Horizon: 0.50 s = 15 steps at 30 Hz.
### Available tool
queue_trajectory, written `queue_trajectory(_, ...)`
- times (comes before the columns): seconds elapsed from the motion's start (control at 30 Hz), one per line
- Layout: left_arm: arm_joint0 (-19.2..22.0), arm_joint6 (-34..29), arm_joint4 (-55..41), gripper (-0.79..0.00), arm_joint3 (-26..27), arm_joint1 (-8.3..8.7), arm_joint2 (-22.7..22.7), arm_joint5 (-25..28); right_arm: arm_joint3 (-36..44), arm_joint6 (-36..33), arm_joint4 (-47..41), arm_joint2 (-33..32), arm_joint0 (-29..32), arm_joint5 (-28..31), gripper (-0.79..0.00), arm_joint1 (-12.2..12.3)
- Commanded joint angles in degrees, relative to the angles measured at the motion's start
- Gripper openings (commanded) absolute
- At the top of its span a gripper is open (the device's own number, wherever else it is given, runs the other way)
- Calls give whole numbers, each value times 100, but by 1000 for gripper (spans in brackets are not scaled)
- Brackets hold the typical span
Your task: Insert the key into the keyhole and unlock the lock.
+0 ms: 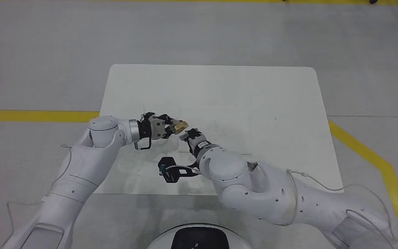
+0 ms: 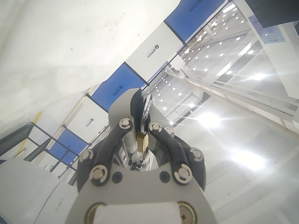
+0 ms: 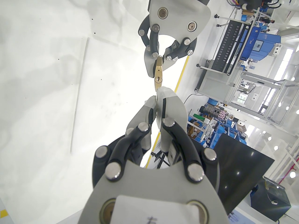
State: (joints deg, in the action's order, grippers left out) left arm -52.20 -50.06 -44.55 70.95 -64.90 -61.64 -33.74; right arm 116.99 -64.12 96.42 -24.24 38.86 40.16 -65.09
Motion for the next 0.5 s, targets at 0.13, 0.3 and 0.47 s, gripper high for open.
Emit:
queue_trajectory(0.13, 22, 5, 10, -785, 62, 0, 29, -51, -122, -47, -192, 76, -174, -47, -785, -14)
queue_trajectory(0.3, 67, -5, 40, -785, 36, 4, 53, -129, -214, -94, -313, 171, -318, -94, -785, -33)
queue_trajectory(0.47, 116, -42, 66, -785, 11, 6, 80, -159, -273, -148, -456, 276, -458, -148, -785, -57)
